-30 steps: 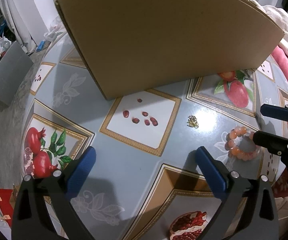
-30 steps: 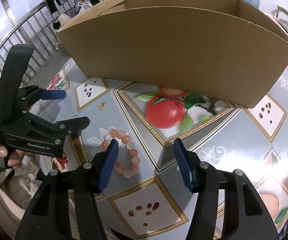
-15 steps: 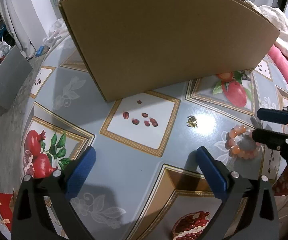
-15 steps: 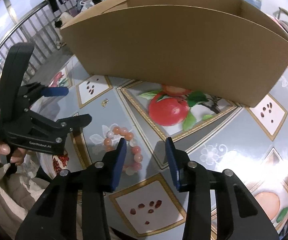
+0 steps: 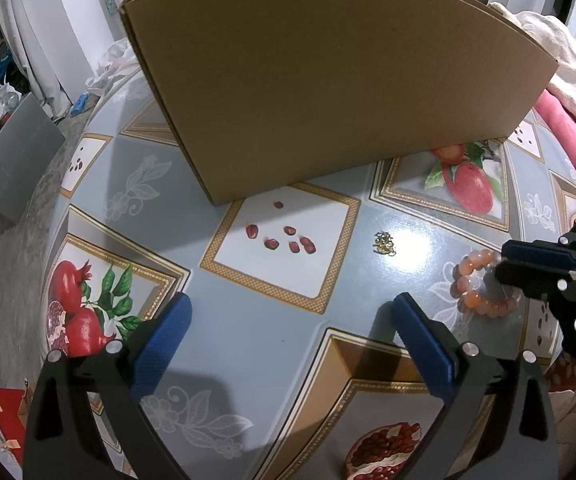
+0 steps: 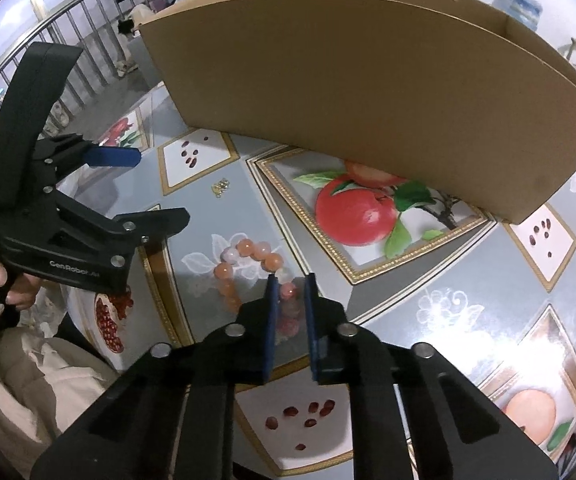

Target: Organize jewelry

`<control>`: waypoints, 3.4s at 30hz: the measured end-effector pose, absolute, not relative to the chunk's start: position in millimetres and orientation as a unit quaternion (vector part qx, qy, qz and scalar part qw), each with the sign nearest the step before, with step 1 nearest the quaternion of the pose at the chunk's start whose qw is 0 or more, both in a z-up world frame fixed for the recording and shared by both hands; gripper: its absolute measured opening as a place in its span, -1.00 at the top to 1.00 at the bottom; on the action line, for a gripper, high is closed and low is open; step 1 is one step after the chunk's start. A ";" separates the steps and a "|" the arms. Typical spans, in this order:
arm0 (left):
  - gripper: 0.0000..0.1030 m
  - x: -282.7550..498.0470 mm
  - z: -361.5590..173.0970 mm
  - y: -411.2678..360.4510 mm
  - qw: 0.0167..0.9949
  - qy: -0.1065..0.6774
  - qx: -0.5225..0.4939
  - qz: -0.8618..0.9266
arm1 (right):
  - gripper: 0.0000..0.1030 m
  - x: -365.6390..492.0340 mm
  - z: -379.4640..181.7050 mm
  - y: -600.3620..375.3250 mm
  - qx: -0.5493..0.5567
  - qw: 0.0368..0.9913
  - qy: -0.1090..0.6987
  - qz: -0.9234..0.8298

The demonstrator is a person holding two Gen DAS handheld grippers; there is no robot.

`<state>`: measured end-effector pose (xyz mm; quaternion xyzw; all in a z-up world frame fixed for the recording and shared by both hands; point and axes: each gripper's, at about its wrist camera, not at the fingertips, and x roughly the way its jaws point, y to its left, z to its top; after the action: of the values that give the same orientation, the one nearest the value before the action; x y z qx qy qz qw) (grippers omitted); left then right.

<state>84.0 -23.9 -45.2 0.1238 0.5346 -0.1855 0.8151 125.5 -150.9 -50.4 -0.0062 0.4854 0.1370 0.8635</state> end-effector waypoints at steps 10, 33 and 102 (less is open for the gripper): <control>-0.92 83.3 -45.2 -23.8 0.815 0.535 0.124 -0.185 | 0.85 130.0 -49.9 -173.2 0.007 0.869 0.485 0.098; -0.92 83.6 -45.2 -23.5 0.815 0.534 0.124 -0.185 | 0.83 130.2 -48.8 -191.0 0.024 0.872 0.484 0.067; -0.92 84.0 -45.5 -24.4 0.816 0.536 0.121 -0.180 | 0.85 131.3 -48.3 -194.6 0.038 0.873 0.482 0.071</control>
<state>84.0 -24.4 -45.5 0.1212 0.5357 -0.1800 0.8161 131.3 -194.6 -48.3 0.0379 0.4817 0.0706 0.8727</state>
